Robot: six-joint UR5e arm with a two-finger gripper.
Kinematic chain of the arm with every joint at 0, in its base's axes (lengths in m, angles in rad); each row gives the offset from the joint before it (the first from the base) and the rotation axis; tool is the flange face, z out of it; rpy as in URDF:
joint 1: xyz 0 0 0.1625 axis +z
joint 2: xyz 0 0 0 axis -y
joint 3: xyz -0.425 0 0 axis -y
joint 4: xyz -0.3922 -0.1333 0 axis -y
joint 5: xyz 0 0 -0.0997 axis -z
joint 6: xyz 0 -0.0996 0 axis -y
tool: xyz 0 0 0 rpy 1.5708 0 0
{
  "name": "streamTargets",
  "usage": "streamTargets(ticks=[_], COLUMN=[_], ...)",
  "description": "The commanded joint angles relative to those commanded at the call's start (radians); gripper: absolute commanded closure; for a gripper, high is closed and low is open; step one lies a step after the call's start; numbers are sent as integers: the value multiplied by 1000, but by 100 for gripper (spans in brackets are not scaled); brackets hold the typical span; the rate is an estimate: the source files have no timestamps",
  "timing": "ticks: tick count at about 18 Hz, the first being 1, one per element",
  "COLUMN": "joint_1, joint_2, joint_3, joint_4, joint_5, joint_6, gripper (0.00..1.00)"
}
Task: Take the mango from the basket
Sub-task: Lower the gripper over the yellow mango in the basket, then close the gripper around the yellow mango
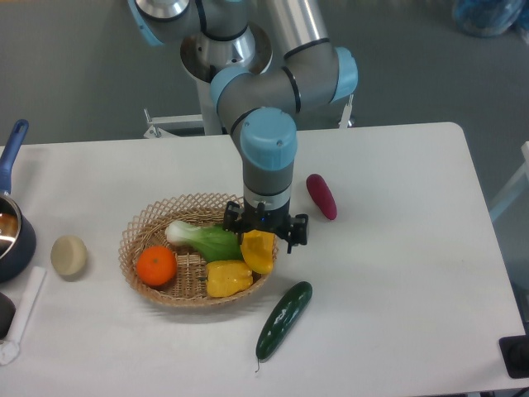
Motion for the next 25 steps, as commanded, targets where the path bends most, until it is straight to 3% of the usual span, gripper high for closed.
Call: streamTargets(ticks=[25], joint_1=[-5], joint_2=[-28], joint_3=[-5], joint_4=[0], joint_5=[9], joint_6=[15], gripper=[0])
